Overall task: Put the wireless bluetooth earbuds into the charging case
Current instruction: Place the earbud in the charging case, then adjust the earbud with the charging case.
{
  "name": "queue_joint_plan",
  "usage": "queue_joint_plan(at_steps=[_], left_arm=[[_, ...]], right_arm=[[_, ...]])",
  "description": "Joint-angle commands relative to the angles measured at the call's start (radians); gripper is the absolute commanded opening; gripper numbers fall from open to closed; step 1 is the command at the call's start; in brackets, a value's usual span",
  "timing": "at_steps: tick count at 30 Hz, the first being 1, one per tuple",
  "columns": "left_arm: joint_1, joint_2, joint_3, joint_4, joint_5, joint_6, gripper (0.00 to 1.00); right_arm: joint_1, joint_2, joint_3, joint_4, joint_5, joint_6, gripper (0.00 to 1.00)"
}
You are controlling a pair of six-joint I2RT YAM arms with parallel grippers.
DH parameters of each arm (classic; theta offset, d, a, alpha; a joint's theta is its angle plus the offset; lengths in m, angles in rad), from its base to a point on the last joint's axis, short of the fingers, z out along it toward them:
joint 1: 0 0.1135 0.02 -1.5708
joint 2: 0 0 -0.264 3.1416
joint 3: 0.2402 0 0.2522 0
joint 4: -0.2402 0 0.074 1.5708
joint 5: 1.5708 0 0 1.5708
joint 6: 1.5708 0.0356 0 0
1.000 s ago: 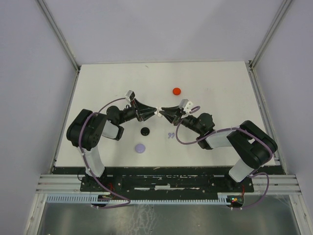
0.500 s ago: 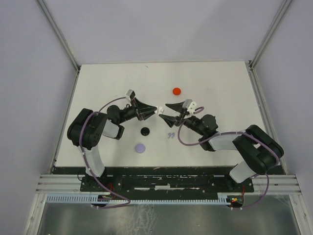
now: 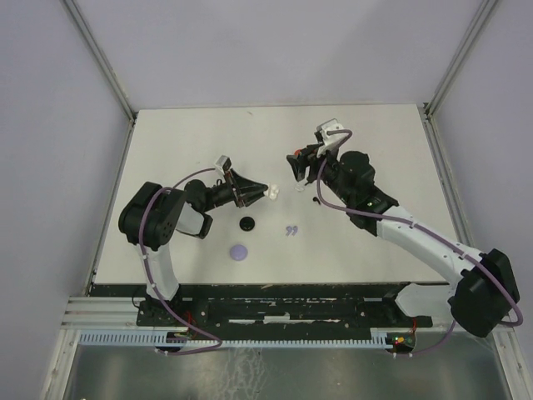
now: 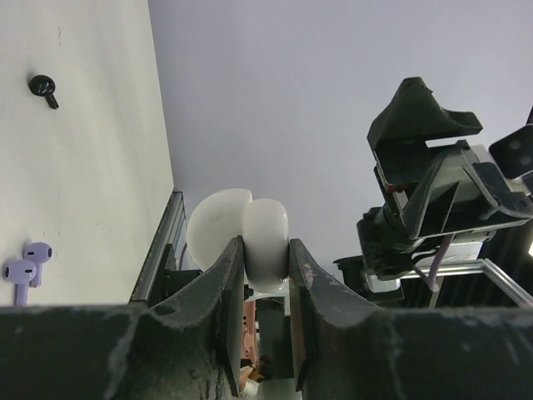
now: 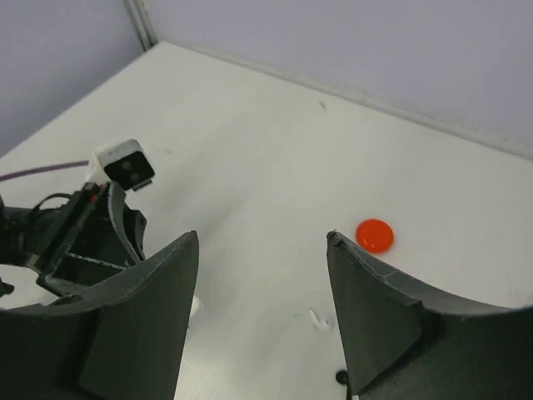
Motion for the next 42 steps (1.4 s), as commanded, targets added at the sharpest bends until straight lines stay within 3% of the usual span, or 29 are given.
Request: queue_joint_plan(at_steps=[1, 6, 15, 27, 42], left_arm=[[-0.004, -0.013, 0.015, 0.141, 0.052, 0.087, 0.03], [-0.006, -0.016, 0.014, 0.131, 0.076, 0.106, 0.03], [-0.031, -0.04, 0.017, 0.087, 0.097, 0.144, 0.03], [-0.044, -0.102, 0.045, -0.158, 0.082, 0.302, 0.03], [-0.044, -0.053, 0.056, -0.137, 0.059, 0.28, 0.03]], right_arm=[[0.0, 0.01, 0.091, -0.439, 0.149, 0.0, 0.71], [0.001, 0.117, 0.201, -0.584, 0.125, -0.012, 0.71], [-0.001, 0.212, 0.26, -0.593, 0.047, -0.01, 0.71], [-0.001, 0.264, 0.313, -0.666, -0.038, -0.02, 0.7], [0.0, 0.262, 0.31, -0.691, -0.1, -0.015, 0.68]])
